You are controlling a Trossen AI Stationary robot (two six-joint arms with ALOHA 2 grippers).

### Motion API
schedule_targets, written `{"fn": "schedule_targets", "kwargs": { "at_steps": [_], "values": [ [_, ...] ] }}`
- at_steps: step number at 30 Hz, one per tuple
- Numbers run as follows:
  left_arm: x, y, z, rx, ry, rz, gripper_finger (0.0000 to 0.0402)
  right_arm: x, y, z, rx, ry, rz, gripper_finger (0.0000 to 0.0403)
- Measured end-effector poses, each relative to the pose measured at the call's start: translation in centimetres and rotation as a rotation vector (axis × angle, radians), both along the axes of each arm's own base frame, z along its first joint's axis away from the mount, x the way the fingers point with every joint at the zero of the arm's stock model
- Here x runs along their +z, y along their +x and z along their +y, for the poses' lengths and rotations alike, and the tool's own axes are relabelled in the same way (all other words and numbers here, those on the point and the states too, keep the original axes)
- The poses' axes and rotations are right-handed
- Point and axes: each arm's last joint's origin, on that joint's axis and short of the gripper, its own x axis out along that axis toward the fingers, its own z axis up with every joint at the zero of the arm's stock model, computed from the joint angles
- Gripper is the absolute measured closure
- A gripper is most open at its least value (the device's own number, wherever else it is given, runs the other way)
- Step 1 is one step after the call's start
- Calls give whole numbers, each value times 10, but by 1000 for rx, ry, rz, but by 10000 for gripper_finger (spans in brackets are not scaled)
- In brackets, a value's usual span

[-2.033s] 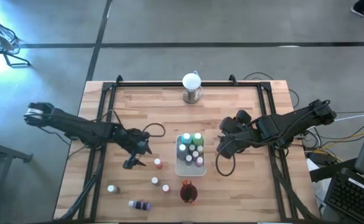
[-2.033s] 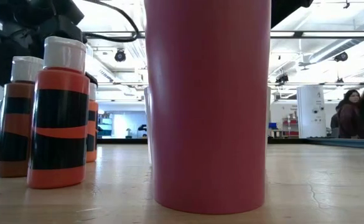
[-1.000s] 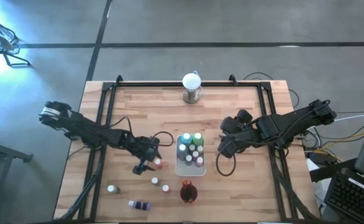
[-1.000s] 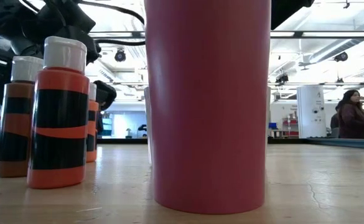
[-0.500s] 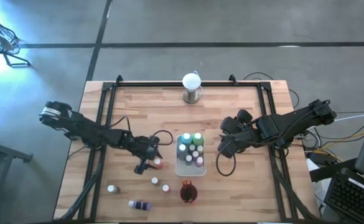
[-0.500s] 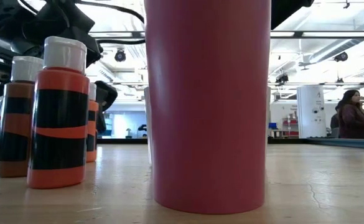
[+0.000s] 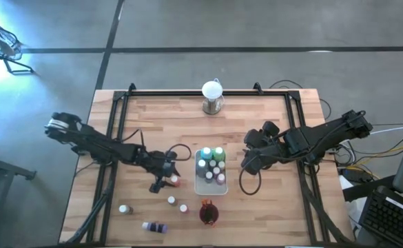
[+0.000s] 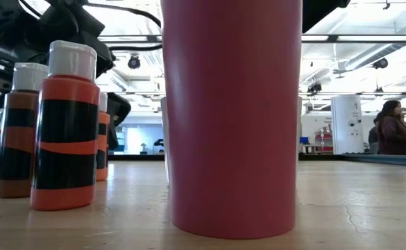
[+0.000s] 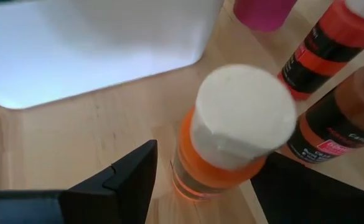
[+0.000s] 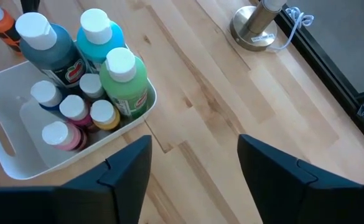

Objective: Pick & Place Paint Supplies
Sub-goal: Put the orange paint bottle into the white bin

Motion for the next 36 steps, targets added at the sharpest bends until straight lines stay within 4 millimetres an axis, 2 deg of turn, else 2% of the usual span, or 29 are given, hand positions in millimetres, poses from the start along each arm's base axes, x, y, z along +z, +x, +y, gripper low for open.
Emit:
{"fn": "schedule_targets", "kwargs": {
  "at_steps": [11, 15, 21, 23, 30, 36],
  "values": [
    [-14, 6, -4, -9, -2, 27, 164, 0, 0, 0, 0, 0, 0, 150],
    [-12, 7, -4, -9, -3, 20, 197, 0, 0, 0, 2, 0, 1, 152],
    [-7, 5, -4, -5, -10, 11, 272, 0, 0, 0, 2, 0, 1, 175],
    [-5, 4, -4, 11, -28, 24, 282, 0, 0, 0, 2, 1, -1, 182],
    [19, 1, -2, 94, -125, 15, 282, 4, 9, 3, 53, 16, -78, 202],
    [53, 1, 2, 231, -93, -28, 282, 13, 28, -2, 175, 74, -199, 217]
  ]
}}
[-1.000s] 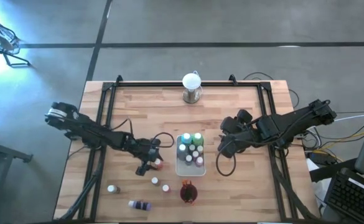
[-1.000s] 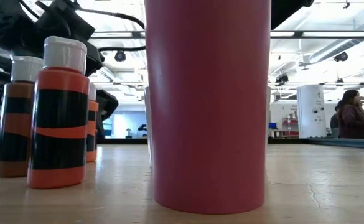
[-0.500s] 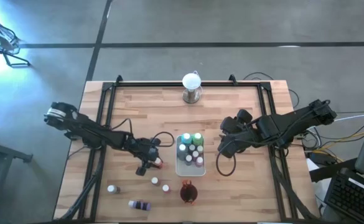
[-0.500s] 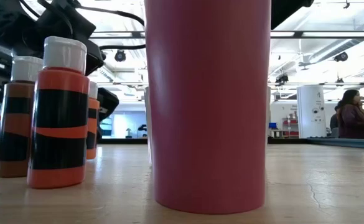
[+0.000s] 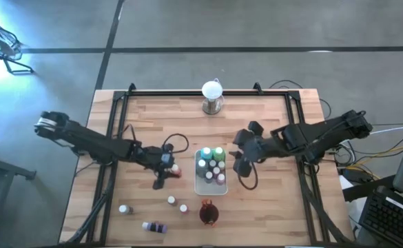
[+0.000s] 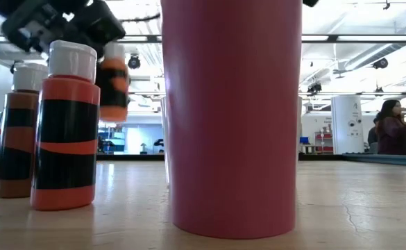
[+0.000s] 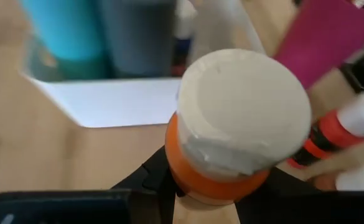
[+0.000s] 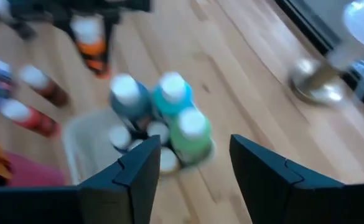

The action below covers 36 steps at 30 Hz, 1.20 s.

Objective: Pick & Place Paint Supplies
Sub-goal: Put the orange paint bottle into the white bin

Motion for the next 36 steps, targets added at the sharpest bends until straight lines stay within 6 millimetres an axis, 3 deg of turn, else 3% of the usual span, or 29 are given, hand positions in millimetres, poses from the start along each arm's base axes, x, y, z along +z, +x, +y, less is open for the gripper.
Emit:
{"fn": "schedule_targets", "kwargs": {
  "at_steps": [7, 16, 27, 36],
  "values": [
    [54, 5, 4, 122, 155, 73, 282, 15, 19, -9, 147, 95, -164, 227],
    [113, 24, 10, 223, 240, 91, 282, 37, 22, -9, 252, 18, -269, 230],
    [149, 64, 16, 233, 305, 53, 282, 39, 34, -6, 300, -46, -303, 197],
    [155, 102, 13, 210, 339, 52, 282, 38, 39, -5, 334, -90, -321, 187]
  ]
}}
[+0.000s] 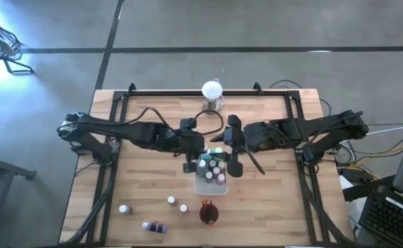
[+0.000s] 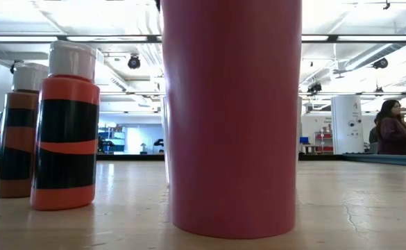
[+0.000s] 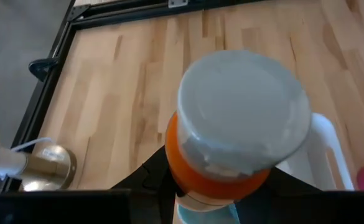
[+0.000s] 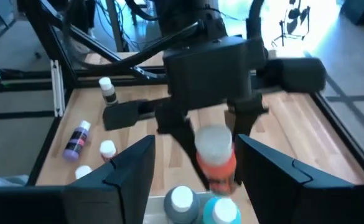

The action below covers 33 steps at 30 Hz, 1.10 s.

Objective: Pick & Place Paint Supplies
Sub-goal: Put the orange paint bottle into the white bin

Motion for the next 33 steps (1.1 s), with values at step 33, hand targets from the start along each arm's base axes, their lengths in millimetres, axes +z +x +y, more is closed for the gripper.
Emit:
{"fn": "schedule_targets", "kwargs": {
  "at_steps": [33],
  "values": [
    [22, 24, -5, -56, -39, -117, 283, -5, 2, 1, -33, -149, 21, 193]
  ]
}}
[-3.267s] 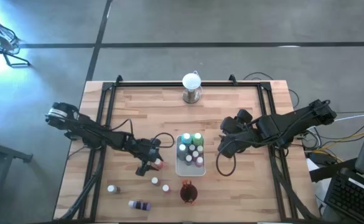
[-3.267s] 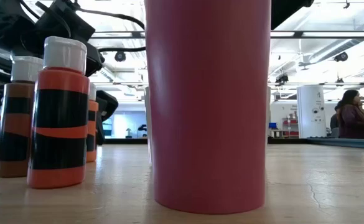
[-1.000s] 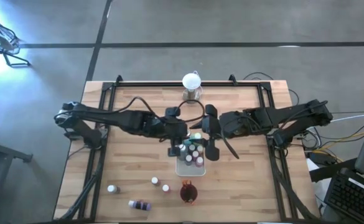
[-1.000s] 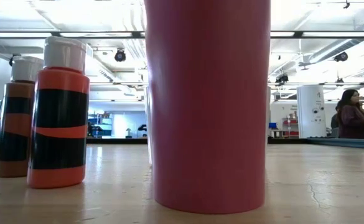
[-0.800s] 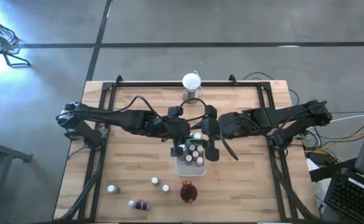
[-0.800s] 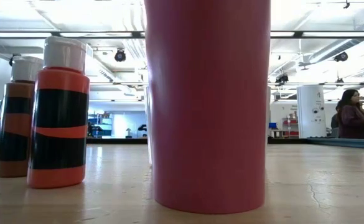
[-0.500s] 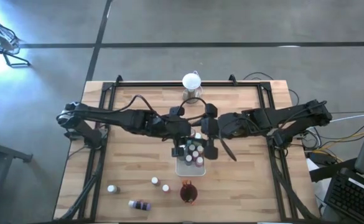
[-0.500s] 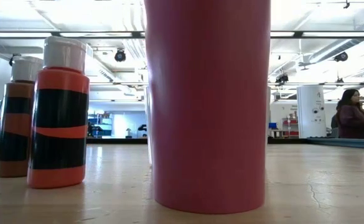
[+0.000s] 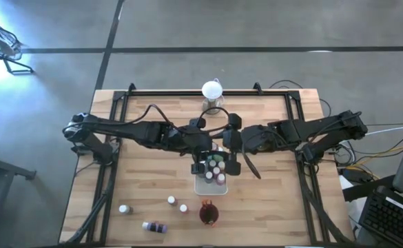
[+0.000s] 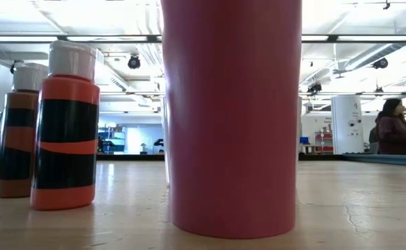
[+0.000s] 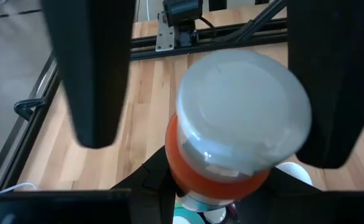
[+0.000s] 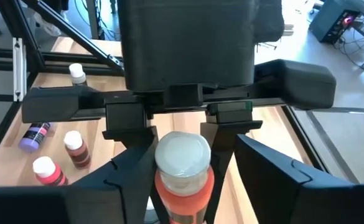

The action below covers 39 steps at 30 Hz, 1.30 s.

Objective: Pick & Place Paint Supplies
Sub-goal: Put the orange paint bottle into the white bin

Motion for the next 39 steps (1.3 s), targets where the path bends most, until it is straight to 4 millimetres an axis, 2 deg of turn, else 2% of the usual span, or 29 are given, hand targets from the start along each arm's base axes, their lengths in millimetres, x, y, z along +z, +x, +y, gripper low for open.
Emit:
{"fn": "schedule_targets", "kwargs": {
  "at_steps": [14, 20, 23, 33, 39],
  "values": [
    [1, 0, 1, 2, 5, -3, 283, -2, -1, 0, 3, -3, 21, 290],
    [1, 0, 0, -2, 5, -3, 283, -3, -2, 0, -11, 21, 28, 281],
    [0, 1, 0, -4, 9, -4, 279, -3, -2, 0, -12, 20, 31, 289],
    [-4, -2, 1, -21, 41, 41, 206, -4, -5, -1, -21, 30, 49, 292],
    [0, -19, 3, -27, 52, 109, 188, 2, -15, 4, -30, 78, 40, 292]
  ]
}}
